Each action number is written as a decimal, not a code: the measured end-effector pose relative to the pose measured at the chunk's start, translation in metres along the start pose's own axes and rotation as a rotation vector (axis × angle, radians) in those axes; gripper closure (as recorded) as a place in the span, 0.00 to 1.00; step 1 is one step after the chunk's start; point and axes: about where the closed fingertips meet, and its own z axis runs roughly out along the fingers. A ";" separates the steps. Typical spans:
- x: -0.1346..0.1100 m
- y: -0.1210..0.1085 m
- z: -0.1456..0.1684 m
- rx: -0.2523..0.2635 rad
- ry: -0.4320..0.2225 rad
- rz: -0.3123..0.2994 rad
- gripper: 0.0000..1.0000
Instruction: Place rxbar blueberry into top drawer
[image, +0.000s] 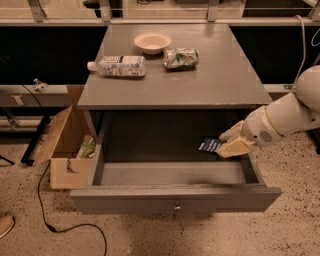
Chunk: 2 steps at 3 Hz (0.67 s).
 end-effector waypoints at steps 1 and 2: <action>0.000 0.000 0.000 0.000 0.000 0.000 1.00; -0.003 0.004 0.022 -0.054 -0.019 -0.065 1.00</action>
Offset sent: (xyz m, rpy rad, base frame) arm 0.0014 0.0407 -0.0393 0.0712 -0.0212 0.2133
